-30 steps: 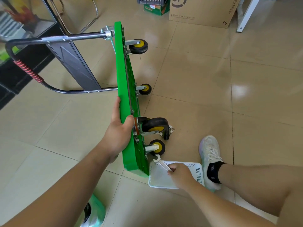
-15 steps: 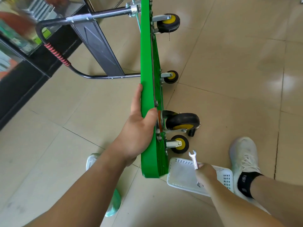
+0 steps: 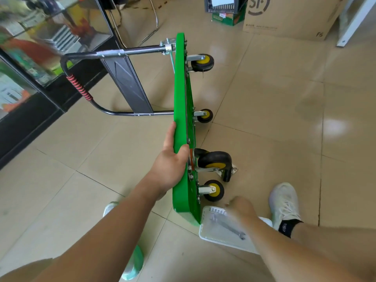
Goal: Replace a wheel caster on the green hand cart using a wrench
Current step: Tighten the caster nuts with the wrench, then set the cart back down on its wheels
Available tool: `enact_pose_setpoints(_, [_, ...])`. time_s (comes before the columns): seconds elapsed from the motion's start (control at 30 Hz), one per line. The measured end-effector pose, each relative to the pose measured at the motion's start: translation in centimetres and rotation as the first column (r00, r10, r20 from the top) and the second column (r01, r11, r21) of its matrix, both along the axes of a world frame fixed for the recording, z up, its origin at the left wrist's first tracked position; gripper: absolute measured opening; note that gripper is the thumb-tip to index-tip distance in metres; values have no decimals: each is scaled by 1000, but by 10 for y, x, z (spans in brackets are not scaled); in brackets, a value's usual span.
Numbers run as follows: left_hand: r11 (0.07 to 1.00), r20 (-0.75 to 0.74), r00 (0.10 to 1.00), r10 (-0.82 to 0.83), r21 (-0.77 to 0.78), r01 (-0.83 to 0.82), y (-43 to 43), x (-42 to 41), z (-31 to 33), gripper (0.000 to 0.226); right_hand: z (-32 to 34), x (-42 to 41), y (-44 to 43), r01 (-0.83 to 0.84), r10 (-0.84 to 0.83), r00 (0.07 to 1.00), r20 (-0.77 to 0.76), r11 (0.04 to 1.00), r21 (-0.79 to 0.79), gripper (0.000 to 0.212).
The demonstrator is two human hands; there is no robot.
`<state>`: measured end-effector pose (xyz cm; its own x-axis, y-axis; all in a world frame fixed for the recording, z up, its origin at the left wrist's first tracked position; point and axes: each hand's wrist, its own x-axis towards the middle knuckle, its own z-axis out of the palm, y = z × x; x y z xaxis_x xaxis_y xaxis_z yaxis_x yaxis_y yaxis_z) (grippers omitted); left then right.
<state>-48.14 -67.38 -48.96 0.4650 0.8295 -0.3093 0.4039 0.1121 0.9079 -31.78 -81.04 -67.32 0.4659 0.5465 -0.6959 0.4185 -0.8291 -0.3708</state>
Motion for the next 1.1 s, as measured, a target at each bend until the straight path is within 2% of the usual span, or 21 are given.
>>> enact_pose_setpoints(0.1, [994,-185,982,-35,94,53,-6,2,21,67,75,4,12,-153,146,987,68,983,104,21])
enact_pose_setpoints(0.2, [964,-421,904,-74,202,173,-7,7,43,69,155,9,22,-231,210,970,125,955,186,28])
enact_pose_setpoints(0.33, [932,-622,776,-110,208,298,25,24,81,56,246,31,44,-251,193,959,208,920,303,27])
enact_pose_setpoints(0.43, [863,-736,659,-154,224,452,69,42,108,58,292,54,77,-243,160,958,238,892,380,36])
enact_pose_setpoints(0.57, [847,-736,663,-138,259,465,125,62,139,59,342,80,125,-281,170,939,300,881,381,33])
enact_pose_setpoints(0.77, [839,-760,631,-158,234,492,156,59,219,59,436,83,170,-305,189,929,319,880,365,45])
enact_pose_setpoints(1.0, [846,-742,659,-128,264,462,187,25,413,57,623,41,220,-393,257,891,374,849,354,35])
enact_pose_setpoints(1.1, [825,-736,672,-85,326,462,213,2,501,54,716,17,250,-415,261,880,396,829,375,42])
